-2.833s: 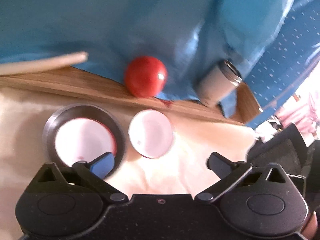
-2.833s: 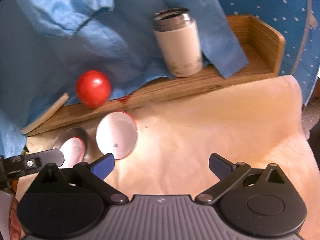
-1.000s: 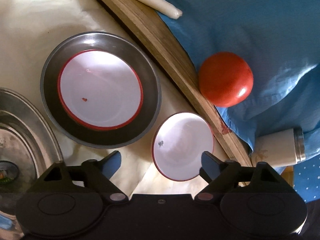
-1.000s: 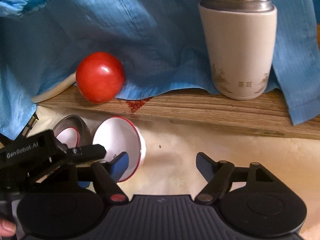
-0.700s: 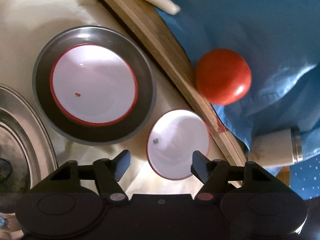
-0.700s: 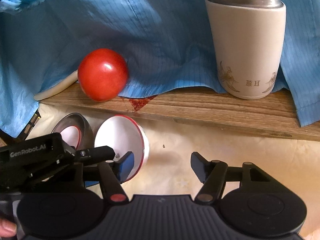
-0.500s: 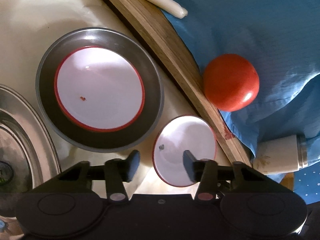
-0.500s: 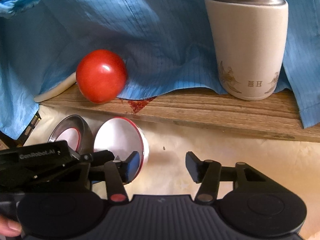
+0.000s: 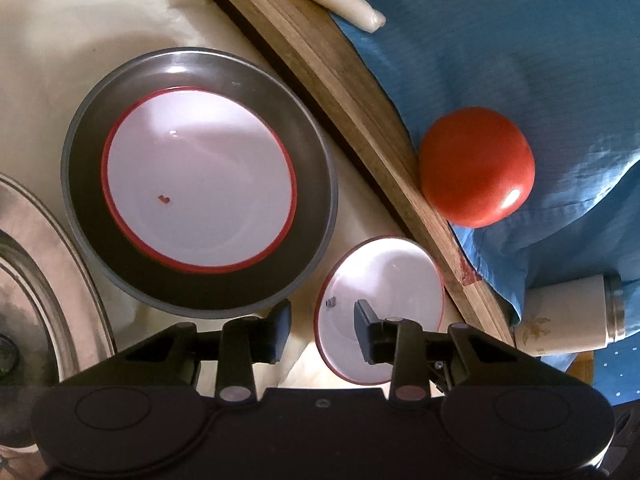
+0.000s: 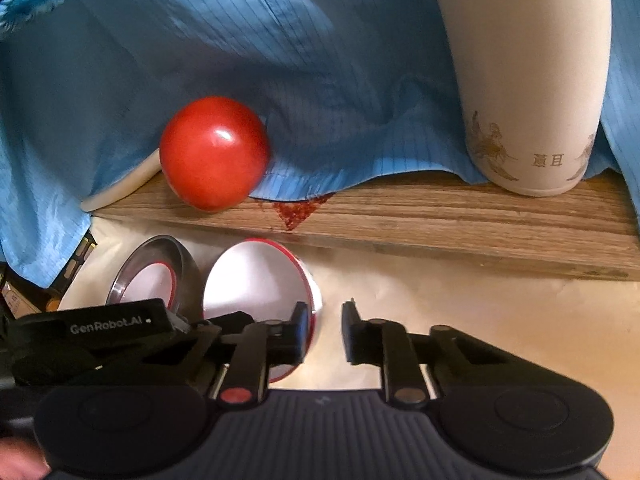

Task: Organize plates and bowls
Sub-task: 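Close both tools on the rim of the second red-rimmed bowl, then lift the second bowl with both tools and carry it over the bowl stack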

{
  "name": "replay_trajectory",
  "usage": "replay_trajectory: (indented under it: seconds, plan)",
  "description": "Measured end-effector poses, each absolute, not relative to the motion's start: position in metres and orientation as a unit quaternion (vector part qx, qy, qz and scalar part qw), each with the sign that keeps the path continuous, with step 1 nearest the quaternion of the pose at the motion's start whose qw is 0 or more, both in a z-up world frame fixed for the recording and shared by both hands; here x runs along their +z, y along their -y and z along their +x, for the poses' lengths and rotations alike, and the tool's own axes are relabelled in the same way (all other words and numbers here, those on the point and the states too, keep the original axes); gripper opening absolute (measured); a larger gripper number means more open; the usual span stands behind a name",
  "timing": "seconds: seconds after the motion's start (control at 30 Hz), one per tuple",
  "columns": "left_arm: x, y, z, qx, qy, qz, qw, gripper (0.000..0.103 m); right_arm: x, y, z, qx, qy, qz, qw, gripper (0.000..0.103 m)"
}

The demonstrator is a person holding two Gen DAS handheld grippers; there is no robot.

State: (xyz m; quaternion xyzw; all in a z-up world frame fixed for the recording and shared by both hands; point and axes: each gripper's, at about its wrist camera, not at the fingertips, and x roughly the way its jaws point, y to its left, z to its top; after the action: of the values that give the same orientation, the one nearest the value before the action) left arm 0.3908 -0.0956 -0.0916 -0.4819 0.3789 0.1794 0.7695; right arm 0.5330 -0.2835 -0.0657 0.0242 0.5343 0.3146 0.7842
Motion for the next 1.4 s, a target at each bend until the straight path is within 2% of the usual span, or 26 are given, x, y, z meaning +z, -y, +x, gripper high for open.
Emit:
replay_trajectory:
  seconds: [0.1, 0.17, 0.2, 1.07, 1.4]
  plan:
    - [-0.092, 0.096, 0.391, 0.174, -0.379, -0.481, 0.771, 0.034, -0.067, 0.283, 0.533, 0.315, -0.536, 0.031, 0.783, 0.011]
    - [-0.092, 0.097, 0.392, 0.171, -0.381, -0.479, 0.772, 0.018, -0.067, 0.283, 0.532, 0.314, -0.537, 0.034, 0.782, 0.009]
    - [-0.092, 0.097, 0.392, 0.169, -0.383, -0.478, 0.773, 0.014, -0.066, 0.284, 0.531, 0.312, -0.536, 0.034, 0.784, 0.008]
    - [-0.078, 0.111, 0.380, 0.101, -0.399, -0.459, 0.787, 0.011, -0.046, 0.307, 0.493, 0.256, -0.517, 0.056, 0.815, 0.008]
    - [-0.062, 0.103, 0.366, 0.074, -0.382, -0.444, 0.807, 0.011, -0.029, 0.303, 0.476, 0.243, -0.495, 0.070, 0.831, 0.009]
